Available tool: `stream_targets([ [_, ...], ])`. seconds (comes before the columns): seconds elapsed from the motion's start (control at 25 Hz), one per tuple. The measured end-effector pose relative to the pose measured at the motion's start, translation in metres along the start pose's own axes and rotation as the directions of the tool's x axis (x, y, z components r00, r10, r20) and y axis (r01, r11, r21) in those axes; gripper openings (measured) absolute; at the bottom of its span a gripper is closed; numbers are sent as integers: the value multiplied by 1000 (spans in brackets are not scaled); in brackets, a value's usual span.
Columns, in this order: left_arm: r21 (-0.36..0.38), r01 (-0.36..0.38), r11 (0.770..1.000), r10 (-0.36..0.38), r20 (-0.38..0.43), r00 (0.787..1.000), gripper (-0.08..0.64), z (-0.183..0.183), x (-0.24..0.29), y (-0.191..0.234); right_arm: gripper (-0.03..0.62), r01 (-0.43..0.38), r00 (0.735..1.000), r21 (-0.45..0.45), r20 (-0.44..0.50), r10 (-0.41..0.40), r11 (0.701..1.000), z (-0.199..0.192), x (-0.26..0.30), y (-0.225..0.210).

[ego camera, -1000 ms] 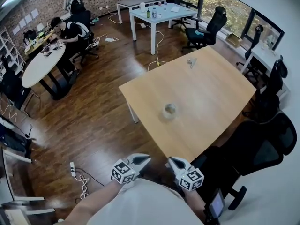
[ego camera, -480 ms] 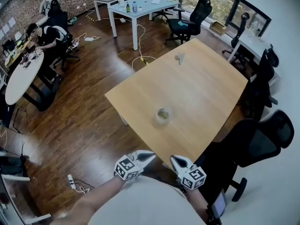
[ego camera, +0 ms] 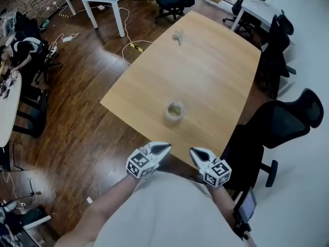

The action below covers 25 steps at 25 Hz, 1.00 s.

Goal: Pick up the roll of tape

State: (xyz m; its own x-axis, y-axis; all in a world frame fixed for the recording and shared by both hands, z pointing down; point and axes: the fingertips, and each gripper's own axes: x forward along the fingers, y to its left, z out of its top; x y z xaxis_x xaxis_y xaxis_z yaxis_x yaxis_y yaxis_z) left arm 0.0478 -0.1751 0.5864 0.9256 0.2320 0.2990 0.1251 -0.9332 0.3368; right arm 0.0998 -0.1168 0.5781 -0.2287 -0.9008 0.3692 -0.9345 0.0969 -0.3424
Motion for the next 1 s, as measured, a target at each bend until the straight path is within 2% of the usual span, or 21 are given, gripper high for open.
stream_targets([
  [0.2,8,66,998,-66,-27,997,6,4,-2,14,8,90,996,44,23,-91,995,12,8,-11],
  [0.48,50,103,993,-99,-82,992,6,0,-13,34,8,138,990,50,13,-139,989,15,24,-7],
  [0.76,80,111,991,-101,-121,987,6,-3,-6,45,8,145,989,73,-14,-144,987,4,30,-11],
  [1.0,99,113,989,-94,-176,980,6,-8,7,54,8,137,991,100,-18,-136,986,2,42,-30],
])
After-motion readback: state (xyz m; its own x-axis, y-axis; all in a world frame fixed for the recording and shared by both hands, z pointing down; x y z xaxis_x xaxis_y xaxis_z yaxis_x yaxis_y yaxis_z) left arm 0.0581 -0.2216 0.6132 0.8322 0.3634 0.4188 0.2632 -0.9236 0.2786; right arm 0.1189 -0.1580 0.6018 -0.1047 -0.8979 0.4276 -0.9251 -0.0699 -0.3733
